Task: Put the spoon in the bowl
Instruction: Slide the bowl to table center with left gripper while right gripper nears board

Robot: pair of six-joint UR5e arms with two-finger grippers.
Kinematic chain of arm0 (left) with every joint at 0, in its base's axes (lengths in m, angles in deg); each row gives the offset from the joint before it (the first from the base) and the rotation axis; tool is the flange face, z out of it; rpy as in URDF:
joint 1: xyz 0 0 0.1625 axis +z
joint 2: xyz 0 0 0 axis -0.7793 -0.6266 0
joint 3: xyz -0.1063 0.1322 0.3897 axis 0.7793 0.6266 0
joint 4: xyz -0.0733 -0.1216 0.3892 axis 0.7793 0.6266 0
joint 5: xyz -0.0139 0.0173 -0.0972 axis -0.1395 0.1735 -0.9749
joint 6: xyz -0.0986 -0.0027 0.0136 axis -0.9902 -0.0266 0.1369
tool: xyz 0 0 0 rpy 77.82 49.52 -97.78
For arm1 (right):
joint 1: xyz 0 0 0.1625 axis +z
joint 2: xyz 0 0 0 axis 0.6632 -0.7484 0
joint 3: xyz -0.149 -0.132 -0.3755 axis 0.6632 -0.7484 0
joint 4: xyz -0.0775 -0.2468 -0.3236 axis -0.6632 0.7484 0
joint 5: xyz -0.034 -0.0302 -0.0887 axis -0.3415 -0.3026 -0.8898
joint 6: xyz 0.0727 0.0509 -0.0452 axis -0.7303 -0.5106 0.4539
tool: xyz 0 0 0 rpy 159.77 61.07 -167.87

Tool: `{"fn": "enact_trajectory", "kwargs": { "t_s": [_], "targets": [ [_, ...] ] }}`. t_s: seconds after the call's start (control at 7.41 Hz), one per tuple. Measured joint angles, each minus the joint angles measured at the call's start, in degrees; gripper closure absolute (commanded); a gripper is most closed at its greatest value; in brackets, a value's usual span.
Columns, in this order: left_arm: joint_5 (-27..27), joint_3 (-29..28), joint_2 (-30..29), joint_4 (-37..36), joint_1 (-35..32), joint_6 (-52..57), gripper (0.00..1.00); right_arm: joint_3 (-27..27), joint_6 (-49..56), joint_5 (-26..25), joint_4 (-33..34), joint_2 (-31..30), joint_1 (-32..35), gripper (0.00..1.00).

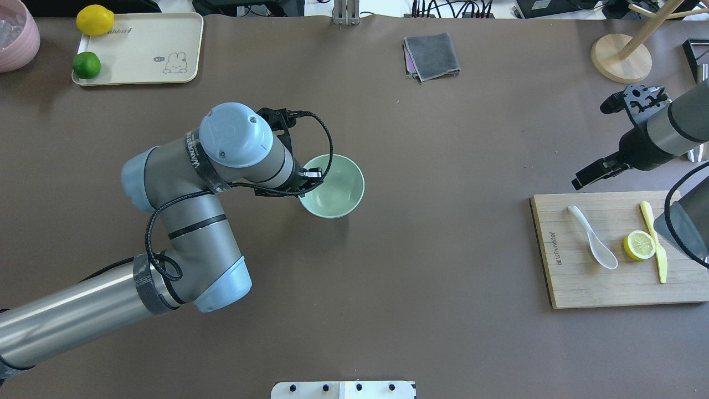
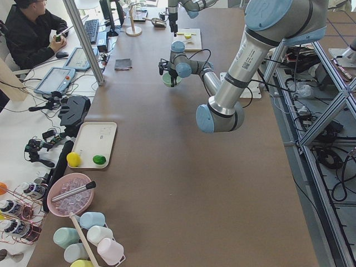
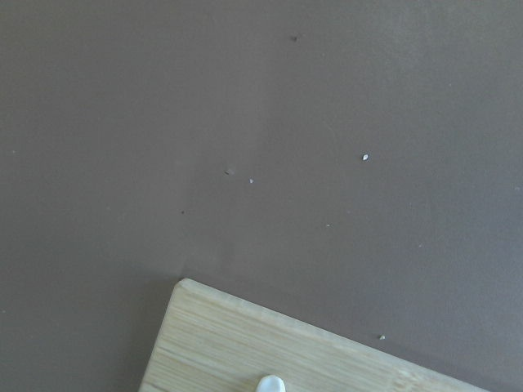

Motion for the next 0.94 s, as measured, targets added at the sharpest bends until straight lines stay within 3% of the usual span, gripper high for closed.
{"fn": "enact_trajectory", "kwargs": {
  "t_s": [0.13, 0.67, 0.94],
  "targets": [
    [0.05, -0.12, 0.08, 0.15, 0.45, 0.17, 0.04, -0.10, 0.00, -0.03, 0.02, 0.01, -0.06, 0.00],
    [2.91, 0.66, 0.71, 4.26, 0.58, 0.47, 0.03, -0.46, -0.02, -0.33, 0.00, 0.40, -0.51, 0.00],
    [-1.45, 3.62, 0.88, 4.41, -2.81, 0.54, 0.03, -0.84, -0.14, -2.12, 0.02, 0.45, -2.39, 0.01]
  ]
}}
